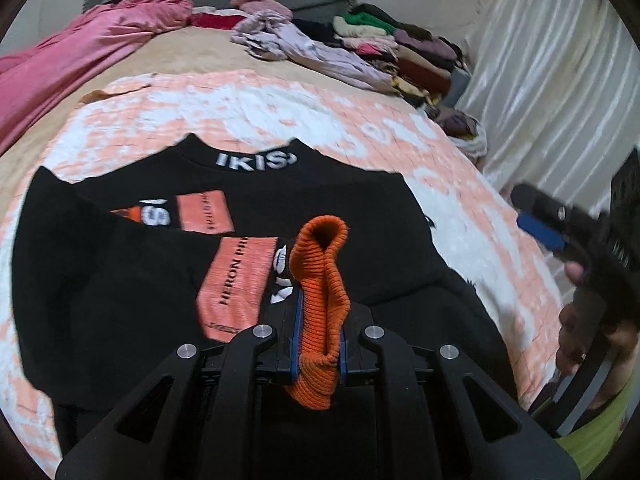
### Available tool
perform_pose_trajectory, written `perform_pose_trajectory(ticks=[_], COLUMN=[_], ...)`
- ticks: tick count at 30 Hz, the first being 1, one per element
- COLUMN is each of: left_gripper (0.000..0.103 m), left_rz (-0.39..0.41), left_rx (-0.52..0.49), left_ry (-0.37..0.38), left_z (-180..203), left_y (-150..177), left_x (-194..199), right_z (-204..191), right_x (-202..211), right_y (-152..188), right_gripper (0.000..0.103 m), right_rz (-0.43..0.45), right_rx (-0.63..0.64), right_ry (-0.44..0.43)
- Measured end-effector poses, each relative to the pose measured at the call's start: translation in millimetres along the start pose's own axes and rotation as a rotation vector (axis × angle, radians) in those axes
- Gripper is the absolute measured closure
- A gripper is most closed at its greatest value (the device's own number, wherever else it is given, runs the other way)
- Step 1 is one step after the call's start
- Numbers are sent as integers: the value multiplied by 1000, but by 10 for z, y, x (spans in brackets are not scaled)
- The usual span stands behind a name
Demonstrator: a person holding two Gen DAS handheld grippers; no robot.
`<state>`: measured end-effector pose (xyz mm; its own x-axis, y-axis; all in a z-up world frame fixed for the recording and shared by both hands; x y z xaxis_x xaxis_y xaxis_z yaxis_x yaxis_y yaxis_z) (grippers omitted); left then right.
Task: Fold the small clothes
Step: 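Fold the sleeve across the sweatshirt body and open the left tool, then grasp the folded orange cuff with the right tool and adjust it on the body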
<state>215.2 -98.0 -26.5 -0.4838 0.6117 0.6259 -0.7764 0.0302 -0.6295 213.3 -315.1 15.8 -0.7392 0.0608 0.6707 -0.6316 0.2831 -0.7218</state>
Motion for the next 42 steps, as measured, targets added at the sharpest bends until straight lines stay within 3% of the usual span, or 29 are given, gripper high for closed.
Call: perform_pose_trajectory(ticks=[3,11,17,24,27,33,35,38,41,42], left_gripper=[87,64,61,55,55,54,45,45,45,45], left_rz=[-21,-69,-21,123,186,255,272,285,286,288], left_rx=[-10,-28,-29,-3,-23,73,101,110,119,123], left_ry=[32,134,148,-92,-279,-327,-316,-326,-314,-312], left_z=[38,165,162,-390,-661,-1037,-1097,-1136,-1166,-1175], left_y=[57,183,107,-189,-275,-383,-398,-392,-396,-399], left_x=[-103,-228,3,571,798,1133,1210,1268,1272,1279], right_z=[44,145,60,-413,-614,-803,-826,-874,-933,-963], right_x=[-24,-110,-170,-387,-474,-610,-633,-641,-650,-638], right_y=[-5,13,80,453,669,953,970,999,1016,1023], right_gripper=[9,9,9,9,9,10,15,37,65,82], right_rz=[-4,-25,-52,-202,-259,-325,-320,-296,-281,-274], right_rx=[-11,-42,-17,74,108,122,125,154,186,199], right_ry=[10,29,16,-107,-115,-104,-103,-91,-99,-115])
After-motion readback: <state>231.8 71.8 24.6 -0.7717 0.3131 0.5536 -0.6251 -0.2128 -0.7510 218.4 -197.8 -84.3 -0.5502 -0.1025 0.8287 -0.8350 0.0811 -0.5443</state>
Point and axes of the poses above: each gripper's, at about its wrist camera, not at the fingertips, and x roughly against the way its jaws point, z to its right, y to its underside, the point moved 5 cm from there along -x, roughly the way its jaws point, and after that the axes turned 12 degrees about y, right-handed, at the moved point
